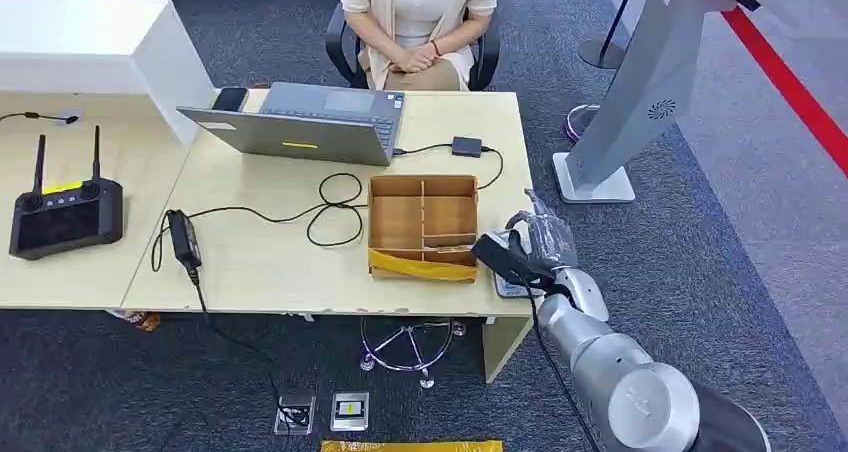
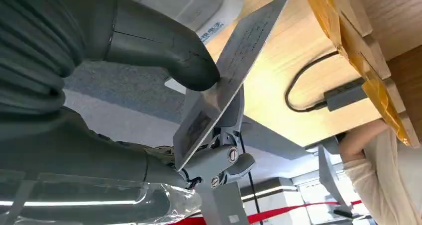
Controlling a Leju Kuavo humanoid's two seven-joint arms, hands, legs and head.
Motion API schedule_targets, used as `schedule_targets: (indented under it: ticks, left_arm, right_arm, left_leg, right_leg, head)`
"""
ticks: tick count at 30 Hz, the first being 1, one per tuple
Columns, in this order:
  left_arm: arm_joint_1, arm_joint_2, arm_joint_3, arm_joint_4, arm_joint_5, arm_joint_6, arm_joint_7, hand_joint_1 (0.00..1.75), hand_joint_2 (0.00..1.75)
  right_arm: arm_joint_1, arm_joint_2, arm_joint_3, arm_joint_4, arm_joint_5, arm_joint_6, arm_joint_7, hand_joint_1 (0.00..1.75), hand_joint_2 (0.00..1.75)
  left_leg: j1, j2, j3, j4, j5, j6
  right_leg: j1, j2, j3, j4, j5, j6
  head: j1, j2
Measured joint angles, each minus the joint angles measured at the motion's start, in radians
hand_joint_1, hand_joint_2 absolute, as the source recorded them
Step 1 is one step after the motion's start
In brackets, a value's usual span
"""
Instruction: Pass the card to the sensor for recognition and then transmit it.
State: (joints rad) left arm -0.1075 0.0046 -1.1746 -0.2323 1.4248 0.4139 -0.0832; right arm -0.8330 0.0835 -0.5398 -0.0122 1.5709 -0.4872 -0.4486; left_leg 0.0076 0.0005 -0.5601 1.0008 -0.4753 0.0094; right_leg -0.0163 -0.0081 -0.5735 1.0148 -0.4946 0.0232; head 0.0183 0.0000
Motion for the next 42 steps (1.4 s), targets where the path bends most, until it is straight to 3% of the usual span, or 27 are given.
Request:
schedule_targets:
  ticks: [13,27,42]
  left_arm:
    - [0.003,-0.005,0.0,0.0,0.003,0.015,0.002,0.0,0.0]
    - [0.003,-0.008,0.0,-0.005,0.031,0.019,0.008,0.0,0.0]
    - [0.003,-0.013,0.0,-0.005,0.06,0.05,0.011,0.0,0.0]
  right_arm:
    - [-0.018,-0.018,0.001,0.0,0.0,-0.019,0.014,1.75,1.75]
    - [-0.028,-0.028,0.001,0.0,0.0,-0.019,-0.116,1.75,1.75]
    - [0.011,-0.008,0.009,0.0,0.0,-0.014,-0.13,1.75,1.75]
  left_leg:
    - [0.0,0.0,0.0,0.0,0.0,0.0]
    - [0.0,0.001,0.0,0.0,0.0,0.0]
    - [0.0,0.001,0.0,0.0,0.0,0.0]
  right_leg:
    - [0.0,0.0,0.0,0.0,0.0,0.0]
    - [0.0,0.0,0.0,0.0,0.0,0.0]
    - [0.0,0.0,0.0,0.0,0.0,0.0]
  head:
    - [0.0,0.0]
    - [0.0,0.0]
    - [0.0,0.0]
